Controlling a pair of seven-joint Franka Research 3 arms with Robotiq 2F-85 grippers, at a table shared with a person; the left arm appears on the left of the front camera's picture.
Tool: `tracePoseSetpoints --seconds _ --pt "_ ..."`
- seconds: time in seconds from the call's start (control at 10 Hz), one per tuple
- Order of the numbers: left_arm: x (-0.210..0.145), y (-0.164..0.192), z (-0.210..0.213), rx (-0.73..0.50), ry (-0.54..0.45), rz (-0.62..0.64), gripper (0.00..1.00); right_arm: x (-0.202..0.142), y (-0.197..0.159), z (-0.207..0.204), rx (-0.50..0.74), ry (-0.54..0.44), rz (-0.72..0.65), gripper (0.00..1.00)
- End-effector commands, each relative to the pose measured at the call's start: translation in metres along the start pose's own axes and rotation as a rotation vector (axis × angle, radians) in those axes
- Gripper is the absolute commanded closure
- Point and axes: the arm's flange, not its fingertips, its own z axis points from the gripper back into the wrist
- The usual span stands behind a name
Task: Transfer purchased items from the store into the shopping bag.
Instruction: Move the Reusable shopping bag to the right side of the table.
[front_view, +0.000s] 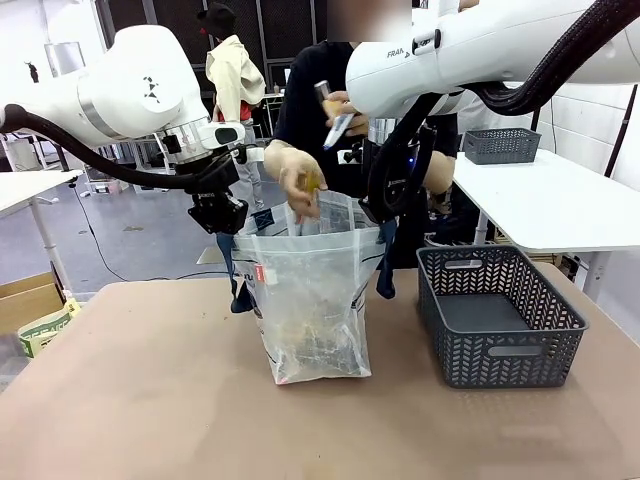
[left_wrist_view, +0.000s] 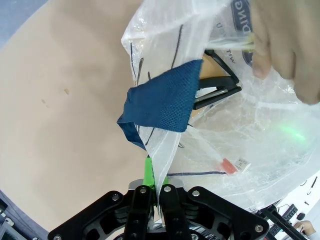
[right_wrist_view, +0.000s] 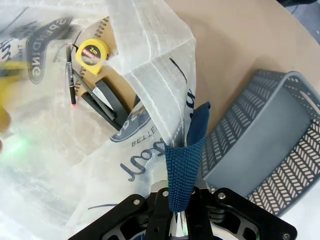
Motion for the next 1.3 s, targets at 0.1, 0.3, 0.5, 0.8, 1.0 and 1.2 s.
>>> tracePoseSetpoints --seconds 0.1,0.3,0.5,0.8,1.0,1.2 --pt "-0.0083 0.0023 -0.0011 0.004 -0.046 -0.055 1.0 0.0008 -0.001 -0.0002 0.0 -0.001 -0.002 1.0" --pt "-0.0092 0.0019 -0.0007 0.002 -0.051 -0.07 1.0 0.0008 -0.001 -0.0002 0.0 -0.001 -0.002 1.0" --pt "-0.0111 0.0013 -0.0003 0.004 -0.06 -0.088 1.0 0.0008 -0.001 -0.0002 0.0 -0.001 -0.002 1.0" --pt "-0.0126 -0.0003 0.0014 -0.002 -0.081 -0.089 1.0 0.0008 -0.001 -0.0002 0.0 -0.001 -0.002 1.0" --pt "-0.0038 -0.0012 0.0002 0.014 -0.044 -0.065 1.0 0.0008 -0.001 -0.0002 0.0 -0.001 -0.002 1.0" --pt "-0.0038 -0.0012 0.0002 0.014 -0.044 -0.065 1.0 0.0008 -0.001 -0.0002 0.0 -0.001 -0.002 1.0"
